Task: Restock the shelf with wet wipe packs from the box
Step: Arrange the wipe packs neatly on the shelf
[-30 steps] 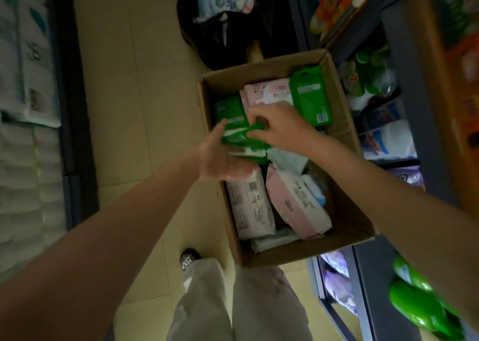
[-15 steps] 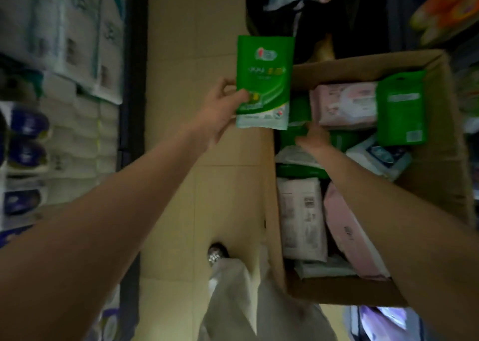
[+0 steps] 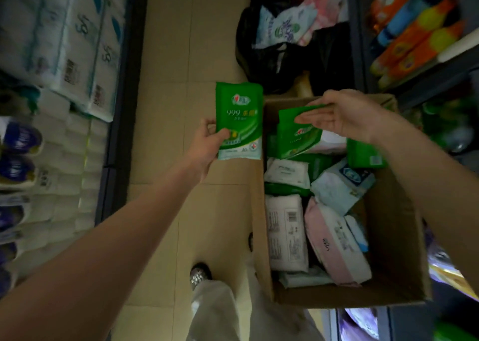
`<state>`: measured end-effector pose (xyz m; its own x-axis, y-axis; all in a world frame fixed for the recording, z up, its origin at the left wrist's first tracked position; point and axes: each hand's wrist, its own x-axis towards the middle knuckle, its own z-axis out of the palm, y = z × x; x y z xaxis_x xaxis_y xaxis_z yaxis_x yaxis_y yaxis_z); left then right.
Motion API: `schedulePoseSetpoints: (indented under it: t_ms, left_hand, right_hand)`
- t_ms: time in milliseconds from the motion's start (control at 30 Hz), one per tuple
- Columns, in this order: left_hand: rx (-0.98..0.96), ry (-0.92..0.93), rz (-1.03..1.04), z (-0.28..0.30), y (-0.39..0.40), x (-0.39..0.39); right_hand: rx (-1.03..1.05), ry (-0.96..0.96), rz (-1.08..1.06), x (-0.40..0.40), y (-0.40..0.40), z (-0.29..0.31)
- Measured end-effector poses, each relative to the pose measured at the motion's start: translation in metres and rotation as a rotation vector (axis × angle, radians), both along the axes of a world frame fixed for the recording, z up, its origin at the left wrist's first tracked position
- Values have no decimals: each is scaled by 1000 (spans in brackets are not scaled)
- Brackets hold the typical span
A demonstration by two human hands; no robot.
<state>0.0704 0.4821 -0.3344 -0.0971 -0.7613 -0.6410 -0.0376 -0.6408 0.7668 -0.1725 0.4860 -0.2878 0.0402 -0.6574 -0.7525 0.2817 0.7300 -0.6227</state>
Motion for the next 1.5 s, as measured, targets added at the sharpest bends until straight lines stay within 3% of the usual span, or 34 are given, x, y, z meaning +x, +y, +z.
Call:
schedulePoseSetpoints:
  t_ms: [167, 333, 500, 600, 667, 733, 767, 833, 867, 1033, 1133, 1200, 1267, 1333, 1400, 1500]
  left_hand:
    - [-133, -84, -91, 19, -3, -26]
    - [-2, 209, -105, 52, -6, -72]
    - [227, 522, -174, 57, 5, -88]
    - [194, 443, -300, 51, 8, -99]
    - [157, 296, -250, 45, 6, -106]
    - [113, 161, -201, 36, 2, -108]
    - [110, 124, -181, 31, 0, -107]
    - [130, 105, -151, 23, -3, -104]
    - [146, 107, -138, 18, -3, -103]
    - [215, 51, -94, -21, -3, -109]
    - [243, 19, -135, -35, -2, -111]
    - [238, -18, -158, -37, 3, -113]
    - [240, -40, -145, -37, 8, -117]
    - [240, -24, -95, -29, 14, -119]
    - [228, 0, -60, -14, 18, -118]
    - [202, 4, -54, 18, 16, -106]
  right_hand:
    - [-21, -191, 37, -5, 20, 72]
    - [-234, -457, -278, -11, 8, 98]
    - [-242, -315, -333, -4, 10, 76]
    - [-293, -226, -342, -2, 14, 65]
    - [-294, -178, -421, -9, 16, 53]
    - [-275, 75, -456, -25, 19, 27]
    - [-229, 328, -382, -36, 23, 8]
    - [-69, 949, 52, -59, 35, -41]
    - [8, 1130, 263, -70, 42, -68]
    - [193, 1483, 690, -87, 51, -163]
    - [152, 1639, 686, -88, 46, -179]
    - [147, 1582, 585, -91, 43, -172]
    - [126, 1388, 277, -94, 36, -148]
    - [23, 989, -104, -88, 29, -106]
    - [-54, 590, -321, -78, 26, -59]
    - [-70, 176, -287, -64, 27, 1]
